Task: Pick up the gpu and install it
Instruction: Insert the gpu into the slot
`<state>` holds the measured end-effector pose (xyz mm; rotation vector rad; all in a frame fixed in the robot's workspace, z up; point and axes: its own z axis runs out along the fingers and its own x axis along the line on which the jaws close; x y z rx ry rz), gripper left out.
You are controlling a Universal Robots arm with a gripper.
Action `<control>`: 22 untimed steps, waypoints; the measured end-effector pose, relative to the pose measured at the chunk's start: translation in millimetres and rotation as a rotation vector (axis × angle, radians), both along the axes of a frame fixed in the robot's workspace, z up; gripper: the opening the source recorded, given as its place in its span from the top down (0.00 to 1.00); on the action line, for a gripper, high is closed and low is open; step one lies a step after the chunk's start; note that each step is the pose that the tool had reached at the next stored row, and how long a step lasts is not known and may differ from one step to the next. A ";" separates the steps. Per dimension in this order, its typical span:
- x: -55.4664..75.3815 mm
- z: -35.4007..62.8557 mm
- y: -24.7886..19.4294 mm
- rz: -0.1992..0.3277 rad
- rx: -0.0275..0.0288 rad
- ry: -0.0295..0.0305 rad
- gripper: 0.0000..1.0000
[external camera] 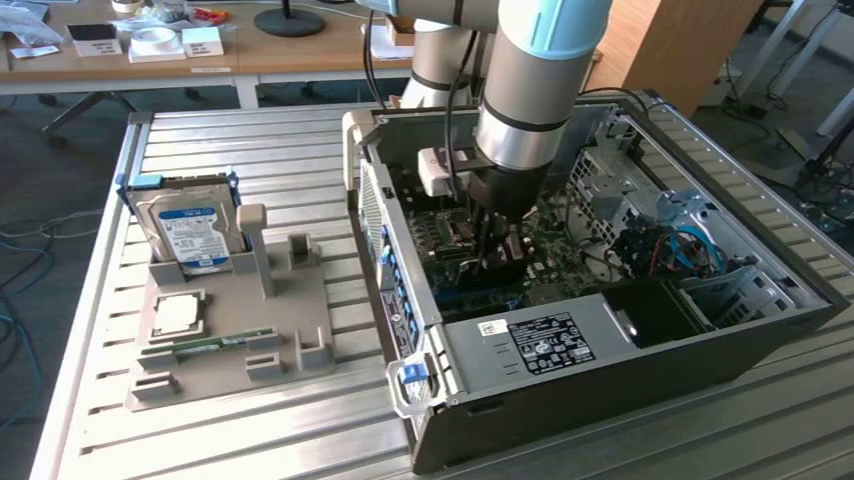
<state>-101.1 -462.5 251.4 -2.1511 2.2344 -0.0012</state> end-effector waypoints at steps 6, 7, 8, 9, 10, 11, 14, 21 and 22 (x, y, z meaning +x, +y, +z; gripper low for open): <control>-1.8 -0.3 -0.2 0.000 -0.0005 -0.0003 0.74; -1.8 -0.3 -0.2 0.000 -0.0006 -0.0001 0.74; -1.9 -0.3 -0.1 0.000 -0.0005 -0.0001 0.74; -1.8 -0.4 -0.1 0.000 -0.0004 -0.0002 0.74; -1.8 -0.4 -0.1 0.000 -0.0004 -0.0002 0.74; -1.9 -0.5 -0.1 0.000 -0.0003 -0.0003 0.74; -1.9 -0.5 -0.1 0.000 -0.0002 -0.0003 0.74; -1.8 -0.5 -0.1 0.000 -0.0002 -0.0003 0.55; -1.9 -0.5 -0.1 0.000 -0.0002 -0.0003 0.49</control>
